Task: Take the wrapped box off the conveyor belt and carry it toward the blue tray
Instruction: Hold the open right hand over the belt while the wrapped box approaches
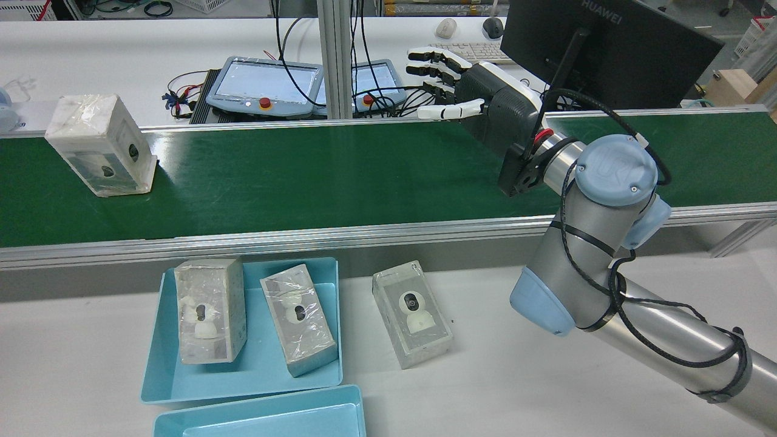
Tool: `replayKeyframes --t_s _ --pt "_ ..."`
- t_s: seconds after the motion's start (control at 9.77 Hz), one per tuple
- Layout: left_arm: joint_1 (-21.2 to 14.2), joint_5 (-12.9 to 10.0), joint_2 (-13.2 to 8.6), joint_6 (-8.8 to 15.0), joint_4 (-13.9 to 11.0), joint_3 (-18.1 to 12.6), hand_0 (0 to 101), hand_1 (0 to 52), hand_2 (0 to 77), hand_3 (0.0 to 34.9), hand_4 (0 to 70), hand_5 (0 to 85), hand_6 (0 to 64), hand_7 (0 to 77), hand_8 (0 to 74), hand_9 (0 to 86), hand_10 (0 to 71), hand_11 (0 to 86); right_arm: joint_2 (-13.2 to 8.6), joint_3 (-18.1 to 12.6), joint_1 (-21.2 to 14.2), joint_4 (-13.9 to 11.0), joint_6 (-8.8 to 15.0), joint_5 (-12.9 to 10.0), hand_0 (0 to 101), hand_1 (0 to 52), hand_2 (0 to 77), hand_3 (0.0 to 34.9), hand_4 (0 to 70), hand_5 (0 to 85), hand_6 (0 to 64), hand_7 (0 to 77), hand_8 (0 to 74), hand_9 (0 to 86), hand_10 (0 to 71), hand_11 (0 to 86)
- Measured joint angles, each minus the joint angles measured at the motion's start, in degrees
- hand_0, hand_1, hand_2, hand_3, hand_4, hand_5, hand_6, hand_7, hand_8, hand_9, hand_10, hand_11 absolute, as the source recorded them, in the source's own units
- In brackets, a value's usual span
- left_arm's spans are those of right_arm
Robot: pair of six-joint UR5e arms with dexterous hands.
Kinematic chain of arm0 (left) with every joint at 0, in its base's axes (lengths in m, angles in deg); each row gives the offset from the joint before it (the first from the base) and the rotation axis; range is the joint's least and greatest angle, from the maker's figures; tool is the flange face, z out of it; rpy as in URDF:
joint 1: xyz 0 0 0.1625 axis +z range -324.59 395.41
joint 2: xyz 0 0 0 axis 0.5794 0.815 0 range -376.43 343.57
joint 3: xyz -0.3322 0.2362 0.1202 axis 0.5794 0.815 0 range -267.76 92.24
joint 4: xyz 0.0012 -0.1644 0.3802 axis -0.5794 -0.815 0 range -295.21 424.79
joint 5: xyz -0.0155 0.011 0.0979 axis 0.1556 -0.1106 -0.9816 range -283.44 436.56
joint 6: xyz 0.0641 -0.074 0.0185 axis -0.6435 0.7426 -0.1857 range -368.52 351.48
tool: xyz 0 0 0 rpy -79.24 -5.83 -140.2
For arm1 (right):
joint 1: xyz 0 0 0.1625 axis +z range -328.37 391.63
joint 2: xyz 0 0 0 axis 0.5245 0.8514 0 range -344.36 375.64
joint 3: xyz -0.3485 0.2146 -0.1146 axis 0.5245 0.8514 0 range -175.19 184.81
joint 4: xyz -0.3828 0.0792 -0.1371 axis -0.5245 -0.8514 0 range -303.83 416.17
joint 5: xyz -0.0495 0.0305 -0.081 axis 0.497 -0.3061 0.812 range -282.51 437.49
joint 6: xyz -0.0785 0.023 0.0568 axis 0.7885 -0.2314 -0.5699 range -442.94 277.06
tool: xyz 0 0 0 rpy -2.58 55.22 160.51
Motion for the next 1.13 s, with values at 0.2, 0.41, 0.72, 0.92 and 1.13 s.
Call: replayKeyframes --t_s 0.2,0.41,0.72,0.92,1.13 --pt "0.0 0.0 0.0 0.0 0.0 0.0 0 0.0 1.1 0.0 0.0 0.5 0.0 0.5 0.5 0.0 0.5 0.0 -0.1 0.1 0.0 0.0 0.0 0.0 44 10.9 18.0 29.9 13.1 26.2 0.0 20.7 0.0 6.0 3.8 6.0" --pt "0.0 0.0 0.0 0.0 0.0 0.0 0 0.0 1.1 0.0 0.5 0.5 0.0 0.5 0.5 0.0 0.5 0.0 0.0 0.2 0.0 0.0 0.1 0.0 44 10.9 18.0 30.0 13.1 26.2 0.0 20.7 0.0 6.0 3.8 5.4" --pt "0.0 0.0 0.0 0.0 0.0 0.0 0 0.0 1.1 0.0 0.0 0.5 0.0 0.5 0.5 0.0 0.5 0.0 0.3 0.1 0.0 0.0 0.0 0.0 44 10.9 18.0 29.9 13.1 25.6 0.0 20.7 0.0 6.0 3.3 6.0" --pt "0.0 0.0 0.0 0.0 0.0 0.0 0 0.0 1.1 0.0 0.0 0.5 0.0 0.5 0.5 0.0 0.5 0.0 0.5 0.1 0.0 0.0 -0.1 0.0 44 10.9 18.0 29.9 13.1 25.6 0.0 20.2 0.0 6.0 3.3 6.0" --pt "0.0 0.0 0.0 0.0 0.0 0.0 0 0.0 1.1 0.0 0.0 0.5 0.0 0.5 0.5 0.5 0.0 0.0 0.6 0.1 0.1 -0.1 -0.3 0.0 44 10.9 18.0 30.0 13.1 25.6 0.0 20.2 0.0 6.0 3.8 6.0"
